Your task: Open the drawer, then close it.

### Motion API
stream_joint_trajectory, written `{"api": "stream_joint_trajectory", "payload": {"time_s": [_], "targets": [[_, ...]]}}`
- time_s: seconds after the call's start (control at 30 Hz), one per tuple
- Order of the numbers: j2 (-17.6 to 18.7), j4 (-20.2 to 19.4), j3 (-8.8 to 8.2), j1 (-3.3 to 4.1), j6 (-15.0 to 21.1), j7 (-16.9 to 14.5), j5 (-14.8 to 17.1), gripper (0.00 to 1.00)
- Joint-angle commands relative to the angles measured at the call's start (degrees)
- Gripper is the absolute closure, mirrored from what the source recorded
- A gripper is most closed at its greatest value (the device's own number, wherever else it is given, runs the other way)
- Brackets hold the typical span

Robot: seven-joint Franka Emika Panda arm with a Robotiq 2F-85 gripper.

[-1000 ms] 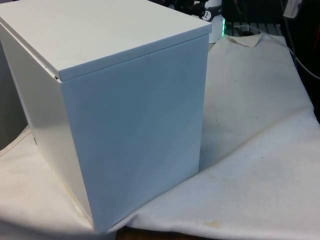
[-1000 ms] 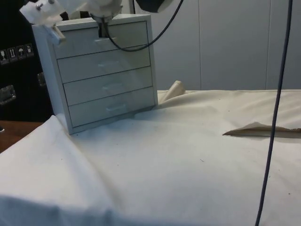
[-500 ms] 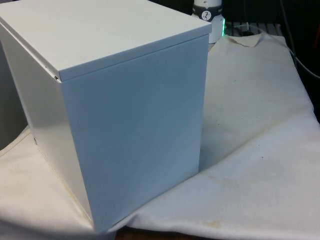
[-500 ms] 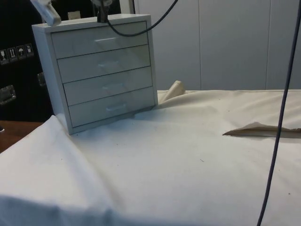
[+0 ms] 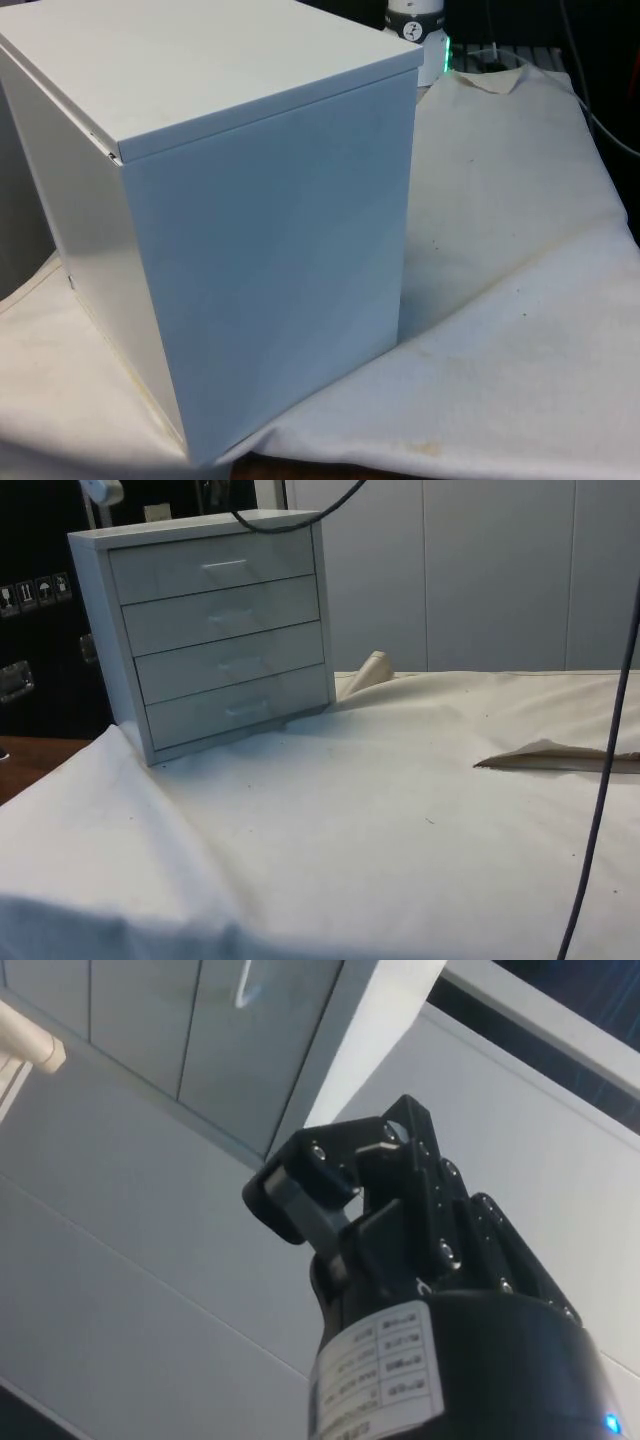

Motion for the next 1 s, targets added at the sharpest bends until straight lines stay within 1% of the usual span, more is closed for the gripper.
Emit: {"api": "stream_joint_trajectory", "payload": {"time_s": [0.0, 0.07, 0.2, 0.23, 0.27, 0.3, 0.43, 0.5, 0.53, 0.57, 0.7, 0.73, 0.83, 0.87, 0.9, 0.97], "targets": [[-1.0, -0.4, 0.52, 0.29, -0.9, 0.2, 0.3, 1.00], [-1.9, -0.6, 1.49, 0.29, -1.8, 0.8, 0.4, 1.00], [-3.1, -0.8, 2.69, 0.34, -3.2, 1.6, 0.5, 1.00], [-2.6, -0.6, 2.58, 0.11, -2.8, 1.7, 0.1, 1.00], [-3.3, -0.9, 2.98, 0.40, -3.5, 1.8, 0.5, 1.00], [-3.8, -1.0, 3.55, 0.40, -4.1, 2.2, 0.6, 1.00], [-4.6, -1.0, 4.64, 0.46, -5.4, 3.0, 0.6, 1.00], [-4.8, -1.0, 5.04, 0.40, -5.9, 3.5, 0.6, 1.00], [-4.6, -0.9, 5.04, 0.23, -5.7, 3.5, 0.2, 1.00], [-4.8, -1.0, 5.27, 0.40, -6.2, 3.7, 0.6, 1.00], [-4.7, -1.1, 5.73, 0.34, -6.8, 4.5, 0.6, 1.00], [-4.6, -1.1, 5.79, 0.34, -6.9, 4.7, 0.6, 0.91], [-4.6, -1.1, 5.90, 0.34, -7.0, 4.9, 0.6, 0.74], [-4.5, -1.0, 5.79, 0.29, -6.7, 4.9, 0.2, 0.69], [-4.6, -1.1, 5.90, 0.34, -7.0, 4.9, 0.6, 0.69], [-4.6, -1.1, 5.96, 0.40, -7.2, 5.0, 0.6, 0.58]]}}
